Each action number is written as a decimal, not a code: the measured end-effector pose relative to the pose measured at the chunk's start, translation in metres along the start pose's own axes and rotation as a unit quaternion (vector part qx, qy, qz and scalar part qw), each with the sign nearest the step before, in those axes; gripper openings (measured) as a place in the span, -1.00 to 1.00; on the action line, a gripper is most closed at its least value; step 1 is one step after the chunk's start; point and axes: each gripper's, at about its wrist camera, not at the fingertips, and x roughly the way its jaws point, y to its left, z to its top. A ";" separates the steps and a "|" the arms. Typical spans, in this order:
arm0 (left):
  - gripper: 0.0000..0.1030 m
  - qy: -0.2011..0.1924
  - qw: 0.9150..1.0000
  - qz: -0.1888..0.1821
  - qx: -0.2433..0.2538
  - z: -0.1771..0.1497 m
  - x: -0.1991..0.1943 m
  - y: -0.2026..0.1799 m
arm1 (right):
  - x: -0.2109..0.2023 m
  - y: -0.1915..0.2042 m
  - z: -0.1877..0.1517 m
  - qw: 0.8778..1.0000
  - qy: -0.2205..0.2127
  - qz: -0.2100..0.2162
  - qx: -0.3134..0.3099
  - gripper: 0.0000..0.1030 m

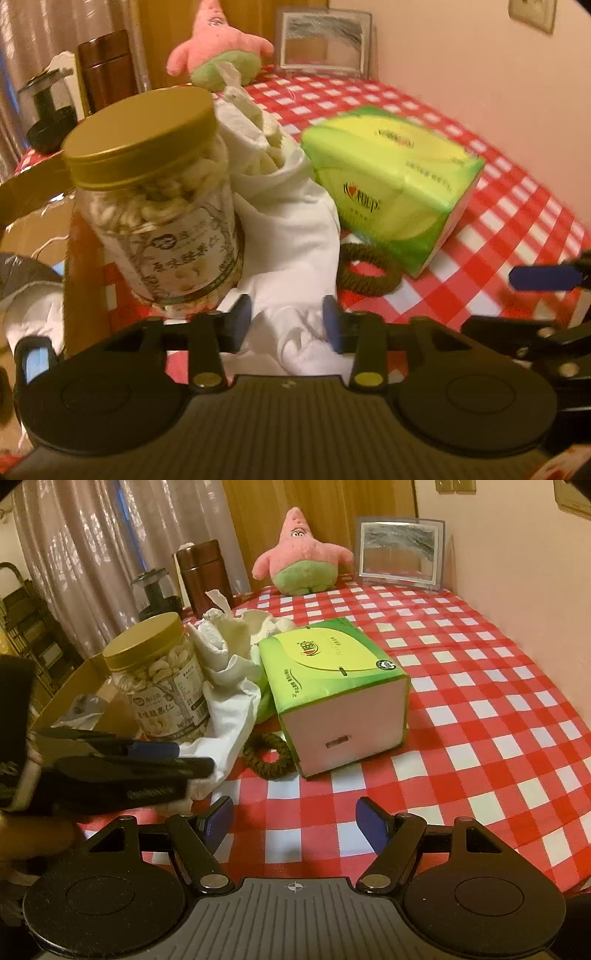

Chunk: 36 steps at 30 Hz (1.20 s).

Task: Organize soft objects
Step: 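Grasp the white cloth with the left gripper, then pull the white cloth toward the cardboard tray with the left gripper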

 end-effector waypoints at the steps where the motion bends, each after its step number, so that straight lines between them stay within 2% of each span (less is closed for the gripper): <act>1: 0.02 0.002 1.000 0.005 0.009 0.000 0.003 -0.002 | 0.000 0.000 0.000 1.000 0.000 0.002 0.001 0.41; 2: 0.19 0.006 1.000 0.010 0.016 -0.001 0.007 -0.004 | 0.000 -0.001 0.000 1.000 0.000 0.002 0.003 0.41; 4: 0.25 0.017 0.999 0.022 0.032 -0.004 0.013 -0.006 | 0.001 -0.002 0.000 1.000 0.001 0.003 0.005 0.41; 6: 0.21 0.019 0.999 0.018 0.027 -0.006 0.015 -0.003 | 0.001 -0.002 0.000 1.000 0.000 0.003 0.007 0.41; 9: -0.26 0.029 1.000 -0.007 -0.008 -0.008 0.013 0.006 | 0.001 -0.003 0.000 1.000 -0.002 0.003 0.008 0.41; 11: -0.72 0.033 0.999 -0.011 -0.011 -0.010 0.008 0.007 | 0.000 -0.003 0.000 1.000 -0.002 0.003 0.008 0.41; 13: -0.86 0.042 0.999 -0.005 -0.005 -0.014 0.002 0.007 | -0.001 -0.002 0.000 1.000 -0.004 0.004 0.005 0.41; 17: -0.90 0.041 0.999 0.006 -0.015 -0.027 -0.022 0.013 | -0.004 0.004 -0.002 1.000 -0.006 0.009 -0.009 0.41; 23: -0.91 0.001 0.997 0.028 -0.074 -0.035 -0.078 0.036 | 0.002 0.021 -0.001 0.998 0.001 0.041 -0.045 0.41; 27: -0.91 -0.031 0.992 0.042 -0.114 -0.030 -0.100 0.055 | 0.017 0.036 0.002 0.997 0.000 0.044 -0.070 0.41; 30: -0.91 -0.047 0.990 0.049 -0.122 -0.023 -0.109 0.064 | 0.033 0.043 0.004 0.996 -0.001 0.036 -0.077 0.41; 32: -0.91 -0.048 0.991 0.038 -0.121 -0.019 -0.108 0.067 | 0.041 0.047 0.005 0.996 -0.002 0.031 -0.084 0.41; 36: -0.83 -0.020 0.994 0.010 -0.107 -0.019 -0.090 0.064 | 0.053 0.053 0.006 0.996 -0.002 0.023 -0.088 0.40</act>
